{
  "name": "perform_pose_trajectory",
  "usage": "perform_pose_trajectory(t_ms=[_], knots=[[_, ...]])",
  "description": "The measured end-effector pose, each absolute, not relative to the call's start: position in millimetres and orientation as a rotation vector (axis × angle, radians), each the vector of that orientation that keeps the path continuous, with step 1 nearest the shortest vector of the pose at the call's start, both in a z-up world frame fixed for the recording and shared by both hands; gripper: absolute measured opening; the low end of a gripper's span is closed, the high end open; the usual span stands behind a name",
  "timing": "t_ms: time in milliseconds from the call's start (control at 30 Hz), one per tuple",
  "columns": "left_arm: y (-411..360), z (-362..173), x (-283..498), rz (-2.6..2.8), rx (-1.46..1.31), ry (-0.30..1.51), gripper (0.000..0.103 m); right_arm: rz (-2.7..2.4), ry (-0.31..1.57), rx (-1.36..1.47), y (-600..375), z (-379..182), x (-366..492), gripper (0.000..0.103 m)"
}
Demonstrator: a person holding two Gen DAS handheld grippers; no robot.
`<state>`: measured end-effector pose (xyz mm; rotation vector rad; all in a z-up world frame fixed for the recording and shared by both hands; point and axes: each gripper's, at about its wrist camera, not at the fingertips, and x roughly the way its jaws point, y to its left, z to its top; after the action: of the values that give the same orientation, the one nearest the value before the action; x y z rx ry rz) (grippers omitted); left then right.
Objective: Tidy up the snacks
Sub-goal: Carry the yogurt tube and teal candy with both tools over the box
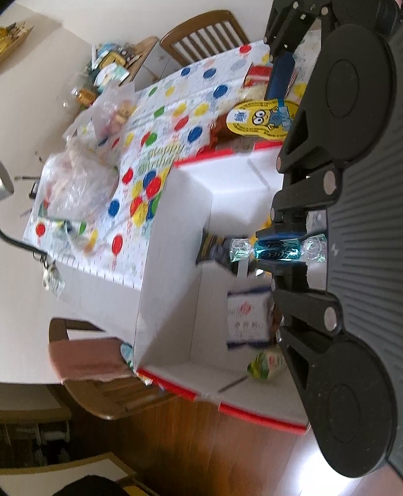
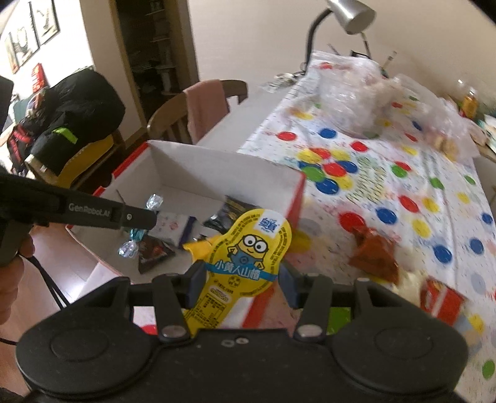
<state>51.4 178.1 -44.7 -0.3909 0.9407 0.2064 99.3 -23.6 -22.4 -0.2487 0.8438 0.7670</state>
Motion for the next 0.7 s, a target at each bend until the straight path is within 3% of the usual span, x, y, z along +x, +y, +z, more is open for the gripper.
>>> perform_pose_trajectory(t_ms=[700], knots=[[249, -83, 87, 0.265, -0.296, 1.032, 0.012, 0.838, 0.901, -0.362, 69, -65, 141, 0.049]])
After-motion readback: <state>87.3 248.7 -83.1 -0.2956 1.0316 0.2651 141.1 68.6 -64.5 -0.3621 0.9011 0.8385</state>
